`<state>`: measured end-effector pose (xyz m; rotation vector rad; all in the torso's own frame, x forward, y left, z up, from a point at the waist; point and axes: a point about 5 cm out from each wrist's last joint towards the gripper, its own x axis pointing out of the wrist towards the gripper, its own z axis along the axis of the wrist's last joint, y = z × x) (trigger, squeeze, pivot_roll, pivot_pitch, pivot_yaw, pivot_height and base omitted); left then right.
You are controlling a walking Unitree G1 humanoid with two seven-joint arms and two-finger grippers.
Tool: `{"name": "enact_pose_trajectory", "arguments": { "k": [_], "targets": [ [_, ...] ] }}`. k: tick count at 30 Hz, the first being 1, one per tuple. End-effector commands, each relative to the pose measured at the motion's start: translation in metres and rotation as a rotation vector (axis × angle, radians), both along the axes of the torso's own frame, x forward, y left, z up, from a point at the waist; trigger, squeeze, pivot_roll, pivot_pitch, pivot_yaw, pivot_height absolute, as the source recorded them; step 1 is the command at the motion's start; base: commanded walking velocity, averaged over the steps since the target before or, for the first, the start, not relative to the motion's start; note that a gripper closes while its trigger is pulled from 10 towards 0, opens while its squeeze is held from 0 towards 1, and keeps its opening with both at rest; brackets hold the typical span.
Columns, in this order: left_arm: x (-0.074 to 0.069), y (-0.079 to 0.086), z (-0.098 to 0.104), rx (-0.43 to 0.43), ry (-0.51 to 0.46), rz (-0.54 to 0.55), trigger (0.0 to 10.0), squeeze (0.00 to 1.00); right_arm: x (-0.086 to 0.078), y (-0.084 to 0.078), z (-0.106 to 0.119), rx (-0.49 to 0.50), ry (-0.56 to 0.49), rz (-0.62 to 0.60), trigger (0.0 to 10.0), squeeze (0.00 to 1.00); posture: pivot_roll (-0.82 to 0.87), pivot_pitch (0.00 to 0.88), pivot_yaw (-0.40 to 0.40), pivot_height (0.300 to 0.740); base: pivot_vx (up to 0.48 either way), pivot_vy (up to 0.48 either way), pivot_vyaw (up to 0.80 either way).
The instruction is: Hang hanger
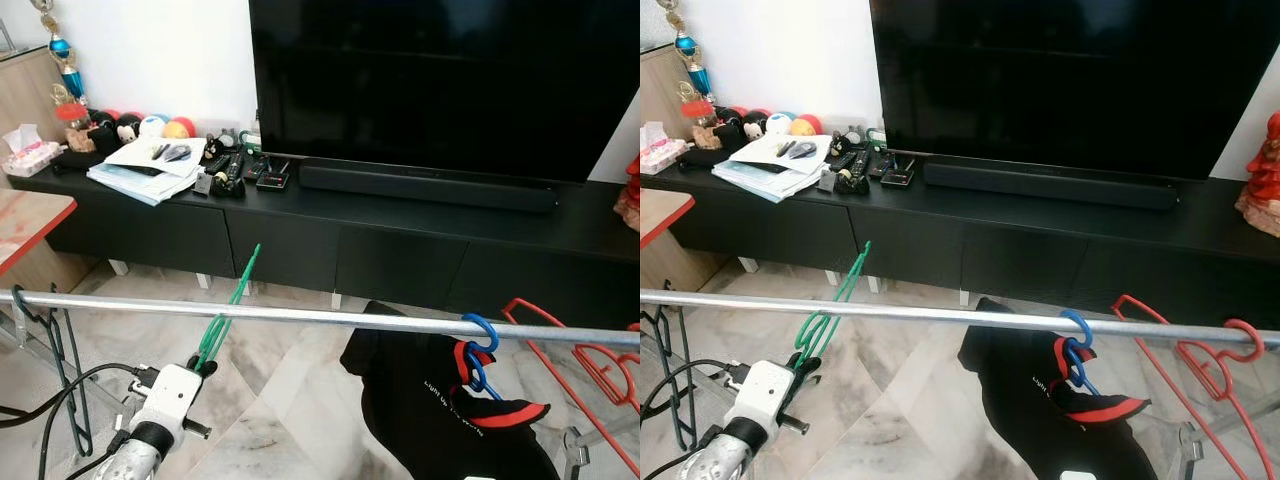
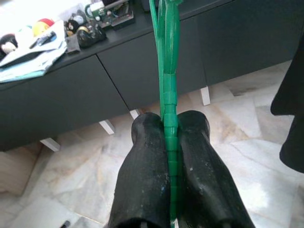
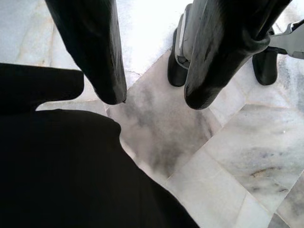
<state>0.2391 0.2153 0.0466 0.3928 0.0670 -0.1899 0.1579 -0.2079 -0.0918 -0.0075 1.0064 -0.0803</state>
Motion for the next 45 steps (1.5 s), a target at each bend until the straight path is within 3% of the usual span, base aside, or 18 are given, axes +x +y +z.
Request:
{"name": "enact_pose_trajectory", "arguments": {
  "k": [1, 8, 16, 19, 20, 25, 29, 30, 34, 35, 37, 38, 39, 40, 45],
  "targets": [
    [0.001, 0.001, 0.006, 0.026, -0.023, -0.011, 10.0, 0.00, 0.002, -0.001, 0.001, -0.003, 0.004, 0.013, 10.0, 0.00, 0.01, 0.000, -0.042, 0.740, 0.000, 0.000, 0.00],
    [0.010, 0.003, 0.007, -0.014, 0.001, 0.052, 10.0, 0.00, 0.002, 0.000, 0.001, -0.002, 0.002, 0.015, 10.0, 0.00, 0.01, 0.000, -0.040, 0.740, 0.000, 0.000, 0.00],
    [0.023, -0.017, -0.009, -0.070, 0.162, 0.060, 10.0, 0.00, 0.002, 0.000, 0.000, 0.000, 0.006, 0.013, 10.0, 0.00, 0.01, 0.000, -0.034, 0.740, 0.000, 0.000, 0.00],
    [0.024, -0.019, -0.009, -0.083, 0.174, 0.071, 10.0, 0.00, 0.001, 0.001, 0.000, 0.001, 0.006, 0.013, 10.0, 0.00, 0.00, 0.000, -0.034, 0.740, 0.000, 0.000, 0.00],
    [0.028, -0.023, -0.008, -0.133, 0.183, 0.096, 10.0, 0.00, 0.001, 0.001, 0.000, 0.002, 0.006, 0.012, 10.0, 0.00, 0.01, 0.000, -0.033, 0.740, 0.000, 0.000, 0.00],
    [0.032, -0.028, -0.009, -0.216, 0.233, 0.147, 10.0, 0.00, 0.001, 0.001, 0.000, 0.003, 0.007, 0.011, 10.0, 0.00, 0.01, 0.000, -0.033, 0.740, 0.000, 0.000, 0.00],
    [0.030, -0.034, -0.016, -0.231, 0.324, 0.110, 10.0, 0.00, 0.001, 0.001, 0.000, 0.004, 0.008, 0.011, 10.0, 0.00, 0.01, 0.000, -0.031, 0.740, 0.000, 0.000, 0.00],
    [0.027, -0.039, -0.020, -0.223, 0.365, 0.056, 10.0, 0.00, 0.000, 0.002, 0.000, 0.005, 0.008, 0.011, 10.0, 0.00, 0.01, 0.000, -0.029, 0.740, 0.000, 0.000, 0.00],
    [0.025, -0.040, -0.020, -0.248, 0.377, 0.050, 10.0, 0.00, 0.000, 0.002, 0.000, 0.006, 0.008, 0.009, 10.0, 0.00, 0.00, 0.000, -0.026, 0.740, 0.000, 0.000, 0.00],
    [0.025, -0.039, -0.020, -0.250, 0.376, 0.053, 10.0, 0.04, 0.000, 0.002, 0.000, 0.006, 0.008, 0.009, 10.0, 0.00, 0.00, 0.000, -0.026, 0.740, 0.000, 0.000, 0.00],
    [0.024, -0.037, -0.020, -0.241, 0.385, 0.056, 10.0, 0.52, 0.000, 0.002, 0.000, 0.007, 0.009, 0.008, 10.0, 0.00, 0.01, 0.000, -0.026, 0.740, 0.000, 0.000, 0.00],
    [0.024, -0.037, -0.020, -0.241, 0.385, 0.056, 10.0, 0.52, 0.000, 0.002, 0.000, 0.007, 0.009, 0.008, 10.0, 0.00, 0.01, 0.000, -0.026, 0.740, 0.000, 0.000, 0.00],
    [0.024, -0.037, -0.020, -0.237, 0.387, 0.056, 10.0, 0.69, 0.000, 0.002, 0.000, 0.007, 0.009, 0.008, 10.0, 0.00, 0.01, 0.000, -0.026, 0.740, 0.000, 0.000, 0.00],
    [0.023, -0.036, -0.021, -0.238, 0.397, 0.058, 10.0, 0.78, 0.000, 0.002, -0.001, 0.007, 0.010, 0.009, 10.0, 0.00, 0.01, 0.000, -0.026, 0.740, 0.000, 0.000, 0.00],
    [0.021, -0.036, -0.020, -0.235, 0.410, 0.055, 10.0, 0.78, 0.000, 0.002, -0.001, 0.007, 0.010, 0.010, 10.0, 0.00, 0.01, 0.000, -0.025, 0.740, 0.000, 0.000, 0.00]
  ]
}}
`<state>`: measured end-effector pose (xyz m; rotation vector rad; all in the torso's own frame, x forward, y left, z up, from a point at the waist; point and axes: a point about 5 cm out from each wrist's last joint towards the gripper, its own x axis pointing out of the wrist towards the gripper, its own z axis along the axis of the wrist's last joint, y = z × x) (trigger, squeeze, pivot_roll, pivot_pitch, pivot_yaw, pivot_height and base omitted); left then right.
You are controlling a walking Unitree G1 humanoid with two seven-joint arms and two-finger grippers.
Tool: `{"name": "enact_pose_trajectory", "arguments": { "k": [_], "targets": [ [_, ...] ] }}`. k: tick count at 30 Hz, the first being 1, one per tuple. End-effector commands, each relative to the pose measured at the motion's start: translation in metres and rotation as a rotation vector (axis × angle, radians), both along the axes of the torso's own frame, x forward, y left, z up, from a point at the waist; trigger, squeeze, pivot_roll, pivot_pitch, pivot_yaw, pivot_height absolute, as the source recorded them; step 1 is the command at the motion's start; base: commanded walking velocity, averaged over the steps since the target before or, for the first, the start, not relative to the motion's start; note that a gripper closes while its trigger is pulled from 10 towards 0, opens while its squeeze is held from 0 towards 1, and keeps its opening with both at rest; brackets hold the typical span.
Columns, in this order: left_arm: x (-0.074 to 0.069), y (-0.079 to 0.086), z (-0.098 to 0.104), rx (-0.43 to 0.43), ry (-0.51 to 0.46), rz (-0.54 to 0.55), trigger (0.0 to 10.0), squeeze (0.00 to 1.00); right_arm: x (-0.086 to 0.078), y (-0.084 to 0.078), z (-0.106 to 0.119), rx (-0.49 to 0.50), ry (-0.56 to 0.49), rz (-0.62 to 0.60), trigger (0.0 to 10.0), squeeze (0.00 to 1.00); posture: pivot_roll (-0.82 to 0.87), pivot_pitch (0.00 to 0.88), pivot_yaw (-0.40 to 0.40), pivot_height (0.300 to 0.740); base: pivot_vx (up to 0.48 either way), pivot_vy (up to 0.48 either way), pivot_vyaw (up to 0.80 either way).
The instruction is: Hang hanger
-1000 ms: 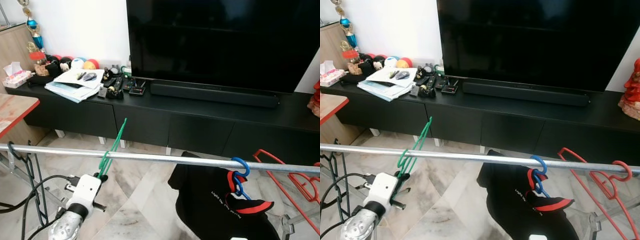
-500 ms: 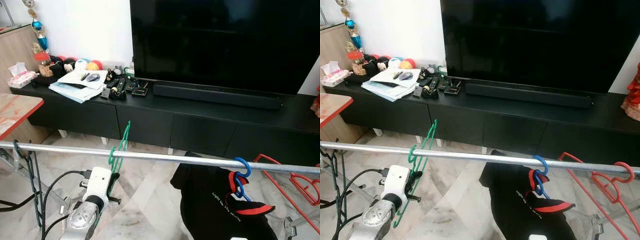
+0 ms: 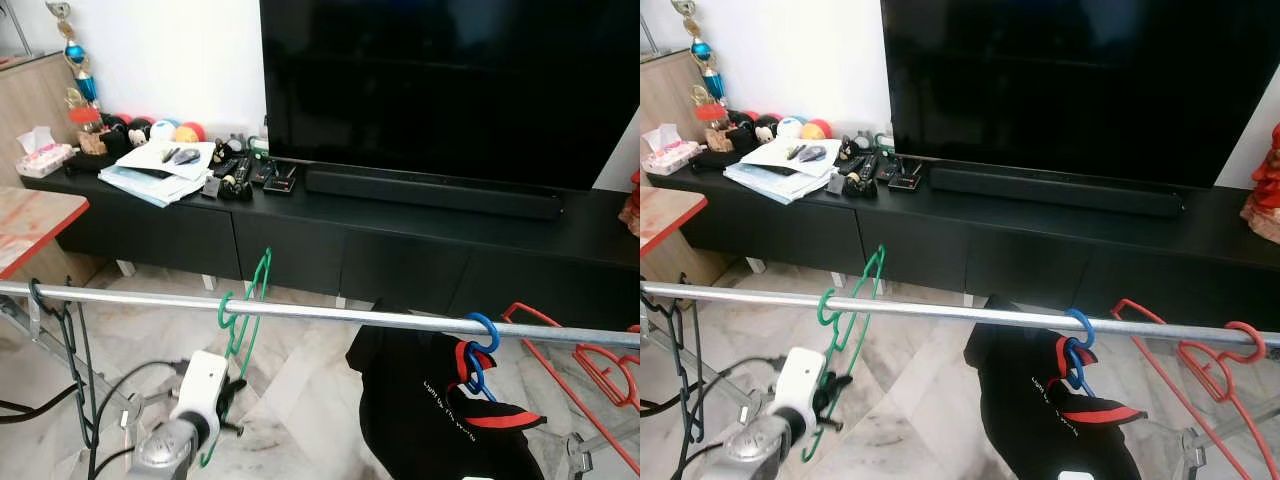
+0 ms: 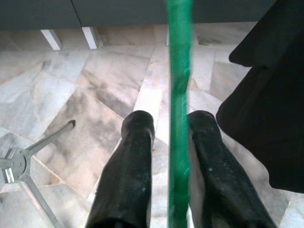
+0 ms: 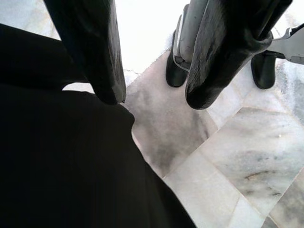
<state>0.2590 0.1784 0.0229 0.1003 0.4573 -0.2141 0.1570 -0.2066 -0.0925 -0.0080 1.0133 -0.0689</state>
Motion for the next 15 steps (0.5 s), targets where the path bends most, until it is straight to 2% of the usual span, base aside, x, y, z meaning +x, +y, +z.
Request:
{"name": "enact_pose_trajectory", "arguments": {
  "k": [1, 4, 8, 15],
  "targets": [
    [0.001, 0.001, 0.003, 0.010, -0.003, -0.008, 10.0, 0.78, 0.001, 0.001, 0.000, 0.002, 0.003, 0.000, 10.0, 0.00, 0.01, 0.000, -0.025, 0.740, 0.000, 0.000, 0.00],
    [0.001, 0.003, 0.006, 0.006, -0.018, -0.001, 10.0, 0.77, 0.001, 0.001, 0.000, 0.002, 0.002, 0.000, 10.0, 0.00, 0.01, 0.000, -0.026, 0.740, 0.000, 0.000, 0.00],
    [-0.002, 0.008, 0.017, -0.050, -0.094, 0.014, 10.0, 0.72, 0.001, 0.000, 0.000, 0.001, 0.001, -0.001, 10.0, 0.00, 0.01, 0.000, -0.027, 0.740, 0.000, 0.000, 0.00],
    [-0.013, 0.017, 0.029, -0.114, -0.160, 0.008, 10.0, 0.74, 0.001, 0.000, 0.000, 0.001, 0.002, 0.000, 10.0, 0.00, 0.01, 0.002, -0.025, 0.740, 0.000, 0.000, 0.00]
  ]
}}
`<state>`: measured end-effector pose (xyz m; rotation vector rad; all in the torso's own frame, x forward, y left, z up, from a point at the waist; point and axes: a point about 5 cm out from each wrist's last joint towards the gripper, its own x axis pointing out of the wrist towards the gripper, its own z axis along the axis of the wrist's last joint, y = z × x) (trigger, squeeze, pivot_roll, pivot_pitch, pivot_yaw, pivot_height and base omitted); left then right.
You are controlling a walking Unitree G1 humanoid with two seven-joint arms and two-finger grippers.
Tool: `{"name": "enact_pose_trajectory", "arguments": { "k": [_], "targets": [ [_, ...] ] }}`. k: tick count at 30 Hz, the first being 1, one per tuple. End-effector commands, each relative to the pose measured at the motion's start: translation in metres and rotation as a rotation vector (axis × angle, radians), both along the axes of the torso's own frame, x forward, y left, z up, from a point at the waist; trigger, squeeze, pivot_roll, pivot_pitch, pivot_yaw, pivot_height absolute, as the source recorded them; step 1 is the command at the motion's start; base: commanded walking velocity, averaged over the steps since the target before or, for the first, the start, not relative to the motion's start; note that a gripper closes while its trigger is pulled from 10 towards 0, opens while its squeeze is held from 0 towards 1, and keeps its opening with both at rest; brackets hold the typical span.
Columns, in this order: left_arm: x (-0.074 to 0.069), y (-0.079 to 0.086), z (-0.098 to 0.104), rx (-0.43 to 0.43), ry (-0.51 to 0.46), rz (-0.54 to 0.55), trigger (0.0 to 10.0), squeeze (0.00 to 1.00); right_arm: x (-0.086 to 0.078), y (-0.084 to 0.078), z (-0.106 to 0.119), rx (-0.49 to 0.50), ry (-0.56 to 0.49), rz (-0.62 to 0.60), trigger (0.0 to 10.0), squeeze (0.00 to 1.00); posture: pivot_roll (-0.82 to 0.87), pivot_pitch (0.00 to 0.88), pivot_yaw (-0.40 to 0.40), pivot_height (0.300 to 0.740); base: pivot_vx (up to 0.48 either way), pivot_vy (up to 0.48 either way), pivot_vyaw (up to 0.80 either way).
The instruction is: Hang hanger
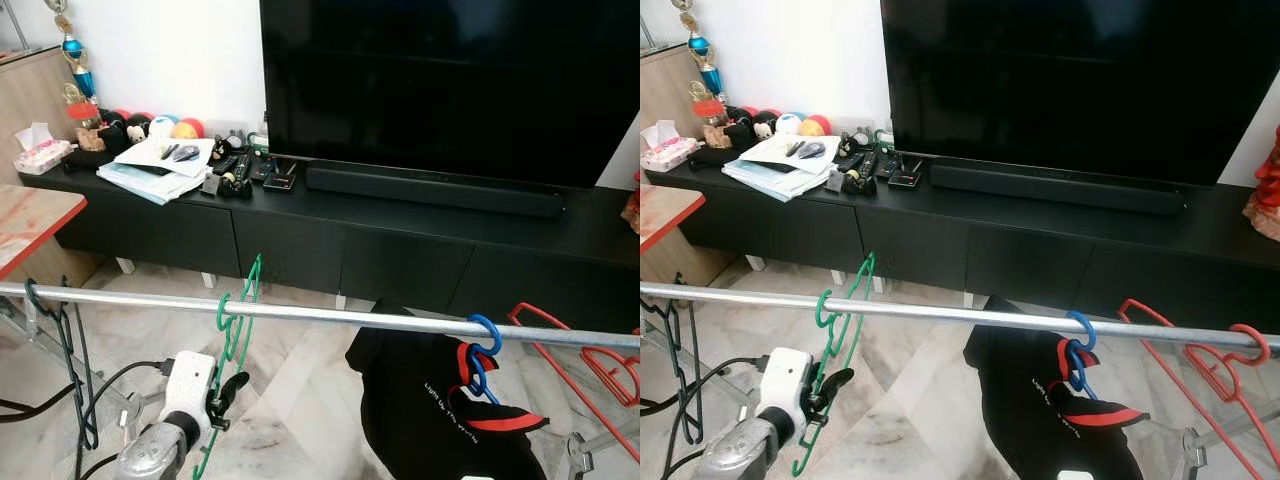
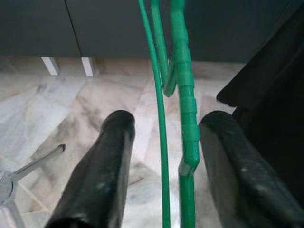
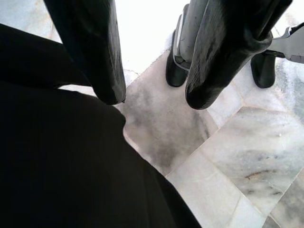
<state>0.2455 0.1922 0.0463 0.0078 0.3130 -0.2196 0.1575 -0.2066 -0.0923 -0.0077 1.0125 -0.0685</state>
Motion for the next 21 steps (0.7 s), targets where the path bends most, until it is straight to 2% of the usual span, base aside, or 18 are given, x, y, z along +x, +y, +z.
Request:
{"name": "enact_pose_trajectory", "arguments": {
  "k": [1, 7, 9, 11, 12, 15, 17, 21],
  "targets": [
    [-0.002, 0.005, 0.006, -0.011, -0.029, -0.004, 10.0, 0.74, 0.001, 0.000, 0.000, 0.001, 0.003, 0.000, 10.0, 0.00, 0.01, 0.002, -0.025, 0.740, 0.000, 0.000, 0.00],
    [-0.014, 0.013, 0.008, -0.025, -0.024, -0.016, 10.0, 0.73, 0.001, 0.001, 0.000, 0.002, 0.003, -0.001, 10.0, 0.00, 0.02, 0.009, -0.023, 0.740, 0.000, 0.000, 0.00],
    [-0.022, 0.015, 0.013, -0.071, -0.039, -0.035, 10.0, 0.74, 0.001, 0.001, 0.000, 0.003, 0.002, -0.001, 10.0, 0.00, 0.02, 0.013, -0.021, 0.740, 0.000, 0.000, 0.00],
    [-0.022, 0.015, 0.013, -0.071, -0.039, -0.035, 10.0, 0.74, 0.001, 0.001, 0.000, 0.003, 0.002, -0.001, 10.0, 0.00, 0.02, 0.013, -0.021, 0.740, 0.000, 0.000, 0.00],
    [-0.028, 0.015, 0.020, -0.106, -0.062, -0.061, 10.0, 0.73, 0.001, 0.001, 0.000, 0.003, 0.002, 0.000, 10.0, 0.00, 0.02, 0.014, -0.021, 0.740, 0.000, 0.000, 0.00],
    [-0.034, 0.015, 0.027, -0.122, -0.081, -0.094, 10.0, 0.72, 0.002, 0.001, 0.000, 0.004, 0.003, -0.001, 10.0, 0.00, 0.03, 0.015, -0.022, 0.740, 0.000, 0.000, 0.00],
    [-0.035, 0.016, 0.029, -0.126, -0.082, -0.104, 10.0, 0.72, 0.002, 0.001, 0.000, 0.003, 0.003, -0.001, 10.0, 0.00, 0.03, 0.015, -0.022, 0.740, 0.000, 0.000, 0.00],
    [-0.049, 0.020, 0.039, -0.146, -0.055, -0.186, 10.0, 0.72, 0.002, 0.001, 0.000, 0.003, 0.002, -0.001, 10.0, 0.00, 0.03, 0.024, -0.020, 0.740, 0.000, 0.000, 0.00]
  ]
}}
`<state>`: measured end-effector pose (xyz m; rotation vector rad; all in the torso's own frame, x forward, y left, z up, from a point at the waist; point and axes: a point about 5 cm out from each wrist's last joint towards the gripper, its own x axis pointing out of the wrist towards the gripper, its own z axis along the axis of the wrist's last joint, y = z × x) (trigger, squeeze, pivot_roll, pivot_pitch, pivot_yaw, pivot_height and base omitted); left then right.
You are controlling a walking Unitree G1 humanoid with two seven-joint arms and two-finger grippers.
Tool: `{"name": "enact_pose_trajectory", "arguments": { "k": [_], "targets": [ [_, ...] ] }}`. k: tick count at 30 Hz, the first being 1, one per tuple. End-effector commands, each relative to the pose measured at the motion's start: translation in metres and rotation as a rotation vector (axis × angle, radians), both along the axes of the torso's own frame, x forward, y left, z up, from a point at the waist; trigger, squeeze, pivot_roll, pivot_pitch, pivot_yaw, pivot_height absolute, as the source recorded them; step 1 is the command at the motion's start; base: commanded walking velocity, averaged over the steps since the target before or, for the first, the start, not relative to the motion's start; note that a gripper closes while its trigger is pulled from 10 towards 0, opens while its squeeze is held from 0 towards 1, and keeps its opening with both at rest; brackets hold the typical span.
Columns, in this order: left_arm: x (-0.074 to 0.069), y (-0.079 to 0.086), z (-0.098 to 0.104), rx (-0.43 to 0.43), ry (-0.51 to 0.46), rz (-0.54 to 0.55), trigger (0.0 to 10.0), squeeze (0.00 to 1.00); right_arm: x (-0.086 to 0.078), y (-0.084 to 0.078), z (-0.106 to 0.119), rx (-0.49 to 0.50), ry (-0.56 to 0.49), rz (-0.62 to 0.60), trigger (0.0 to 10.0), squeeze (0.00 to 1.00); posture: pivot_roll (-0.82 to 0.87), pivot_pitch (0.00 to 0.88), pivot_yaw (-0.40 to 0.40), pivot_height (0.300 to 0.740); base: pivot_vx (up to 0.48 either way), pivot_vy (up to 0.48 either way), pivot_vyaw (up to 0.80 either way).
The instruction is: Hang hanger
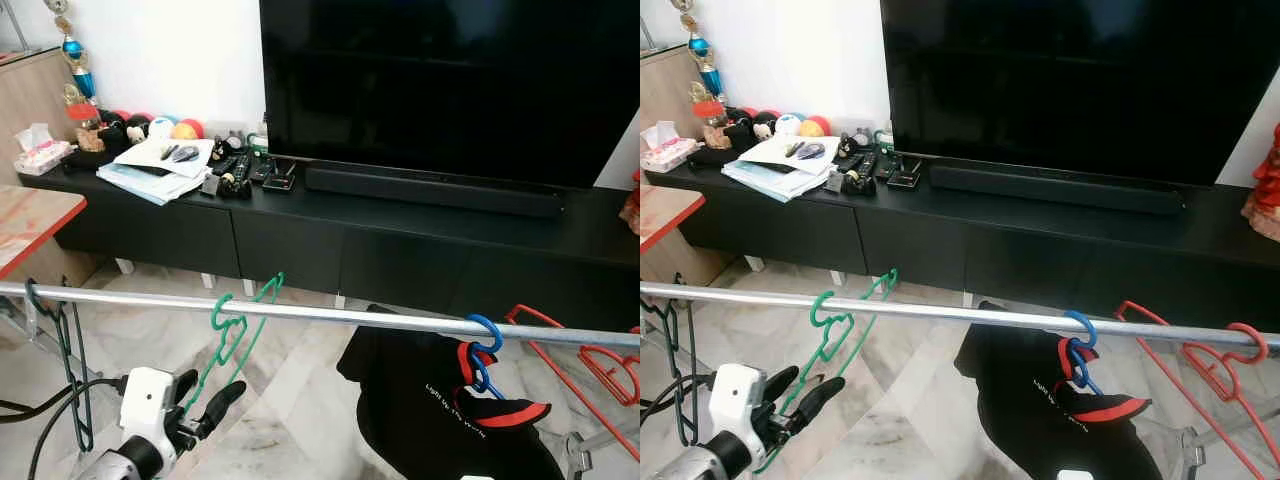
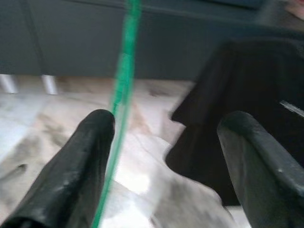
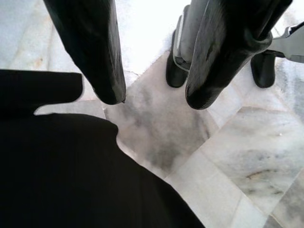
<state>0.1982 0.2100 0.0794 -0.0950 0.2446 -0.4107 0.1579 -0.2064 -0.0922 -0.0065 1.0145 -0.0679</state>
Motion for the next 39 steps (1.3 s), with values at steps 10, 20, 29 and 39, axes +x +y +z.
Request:
{"name": "enact_pose_trajectory", "arguments": {
  "k": [10, 20, 29, 39],
  "targets": [
    [-0.001, 0.059, 0.006, -0.076, -0.077, 0.493, 10.0, 0.22, 0.002, 0.001, 0.001, -0.003, 0.002, 0.019, 10.0, 0.00, 0.04, 0.024, -0.019, 0.740, 0.000, 0.000, 0.00],
    [0.000, 0.041, -0.052, 0.184, 0.175, 0.371, 10.0, 0.00, 0.003, 0.002, 0.001, -0.005, 0.001, 0.023, 10.0, 0.00, 0.03, 0.016, -0.011, 0.740, 0.000, 0.000, 0.00],
    [-0.001, 0.038, -0.092, 0.228, 0.301, 0.492, 10.0, 0.00, 0.002, 0.003, 0.000, -0.004, 0.001, 0.016, 10.0, 0.00, 0.02, 0.013, -0.005, 0.740, 0.000, 0.000, 0.00],
    [-0.017, 0.019, -0.140, 0.348, 0.524, 0.392, 10.0, 0.00, 0.000, 0.004, -0.001, -0.002, 0.004, 0.011, 10.0, 0.00, 0.01, 0.003, 0.007, 0.740, 0.000, 0.000, 0.00]
  ]
}}
